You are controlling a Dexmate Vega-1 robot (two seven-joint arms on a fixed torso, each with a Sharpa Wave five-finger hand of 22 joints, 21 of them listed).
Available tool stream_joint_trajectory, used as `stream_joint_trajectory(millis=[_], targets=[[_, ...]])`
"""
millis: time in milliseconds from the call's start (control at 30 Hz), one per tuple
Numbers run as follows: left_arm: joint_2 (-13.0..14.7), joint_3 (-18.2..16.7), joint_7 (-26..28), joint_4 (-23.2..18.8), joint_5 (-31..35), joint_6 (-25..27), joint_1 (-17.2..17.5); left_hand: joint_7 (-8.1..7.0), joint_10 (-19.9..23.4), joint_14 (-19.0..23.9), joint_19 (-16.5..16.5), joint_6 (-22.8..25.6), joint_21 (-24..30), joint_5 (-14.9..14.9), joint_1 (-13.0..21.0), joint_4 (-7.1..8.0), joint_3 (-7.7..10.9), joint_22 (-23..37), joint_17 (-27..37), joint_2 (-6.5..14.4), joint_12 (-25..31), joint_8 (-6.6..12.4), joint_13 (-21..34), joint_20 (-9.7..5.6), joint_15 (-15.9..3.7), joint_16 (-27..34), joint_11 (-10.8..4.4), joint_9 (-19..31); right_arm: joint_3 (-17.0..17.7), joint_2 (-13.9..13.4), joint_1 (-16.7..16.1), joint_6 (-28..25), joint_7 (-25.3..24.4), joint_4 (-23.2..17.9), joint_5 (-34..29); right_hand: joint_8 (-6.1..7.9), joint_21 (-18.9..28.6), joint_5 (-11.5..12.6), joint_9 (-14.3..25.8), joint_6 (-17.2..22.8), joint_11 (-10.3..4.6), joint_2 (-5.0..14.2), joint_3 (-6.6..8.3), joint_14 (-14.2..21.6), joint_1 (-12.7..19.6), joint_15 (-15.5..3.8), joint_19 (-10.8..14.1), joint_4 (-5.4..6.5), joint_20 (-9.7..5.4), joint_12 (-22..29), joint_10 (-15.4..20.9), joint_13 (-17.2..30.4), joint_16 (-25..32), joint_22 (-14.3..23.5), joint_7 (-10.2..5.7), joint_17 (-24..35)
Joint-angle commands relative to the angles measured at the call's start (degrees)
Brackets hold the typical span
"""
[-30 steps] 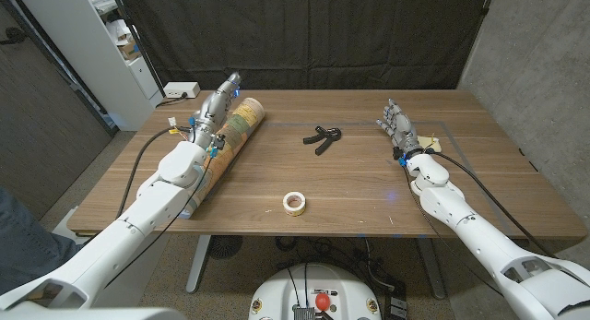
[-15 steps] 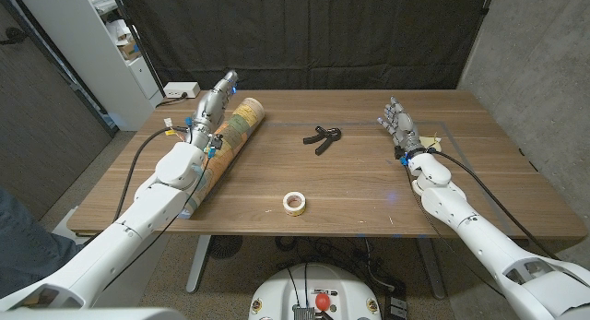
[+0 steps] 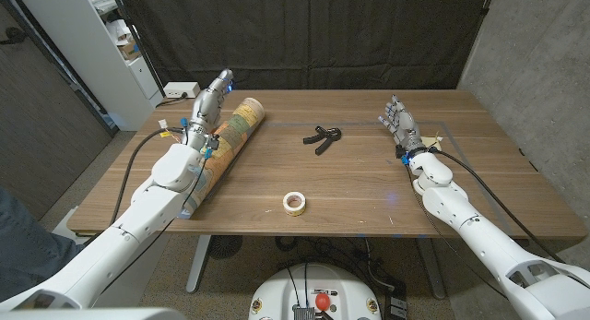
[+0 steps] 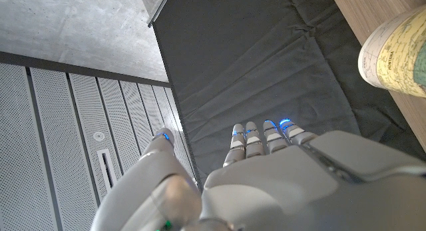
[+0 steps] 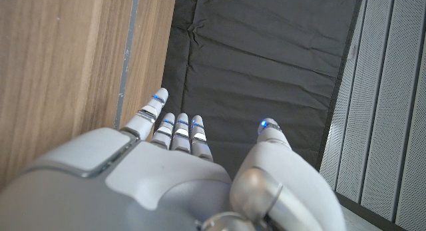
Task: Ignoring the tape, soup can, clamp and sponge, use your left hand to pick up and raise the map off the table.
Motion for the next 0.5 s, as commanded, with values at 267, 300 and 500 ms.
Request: stream_joint_trajectory(millis=[267, 300, 500], targets=[[0.65, -2.16, 0.78, -0.45, -0.39, -0.36, 1.75, 0.15, 0.65, 0.8, -0.28, 0.88, 0.32, -0.05, 0.09, -0.55, 0.08, 0.17, 0.12, 0.84, 0.52, 0.37, 0.11, 0.17, 0.13, 0.38, -0.02, 0.29, -0.34, 0.82, 0.61, -0.16, 0.2, 0.58, 0.23, 0.38, -0.11, 0.04, 0.09, 0.48, -0.11, 0.65, -0.08, 0.37, 0.0, 0.21, 0.75, -0.19, 0.1, 0.45, 0.53, 0.24, 0.34, 0.19, -0.09, 0.0], [0.7, -2.29, 0.79, -0.44, -0.45, -0.38, 1.82, 0.16, 0.66, 0.81, -0.22, 0.89, 0.35, -0.06, 0.09, -0.56, 0.07, 0.17, 0.12, 0.85, 0.51, 0.37, 0.11, 0.18, 0.17, 0.37, -0.01, 0.29, -0.37, 0.78, 0.63, -0.24, 0.13, 0.56, 0.15, 0.37, -0.12, 0.04, 0.09, 0.49, -0.07, 0.67, -0.06, 0.36, 0.05, 0.17, 0.75, -0.22, 0.11, 0.45, 0.54, 0.24, 0.33, 0.19, -0.1, -0.01], [1.4, -3.17, 1.23, -0.96, -0.39, 0.15, 2.45, 0.08, 0.81, 0.98, -0.17, 0.95, 0.38, -0.09, 0.1, -0.62, 0.06, 0.17, 0.12, 0.89, 0.54, 0.33, 0.11, 0.17, 0.18, 0.39, 0.03, 0.29, -0.39, 0.74, 0.7, -0.49, 0.2, 0.55, 0.24, 0.36, -0.15, 0.03, 0.09, 0.54, -0.13, 0.72, -0.08, 0.4, 0.06, 0.24, 0.75, -0.25, 0.14, 0.43, 0.56, 0.24, 0.33, 0.19, -0.1, -0.03]])
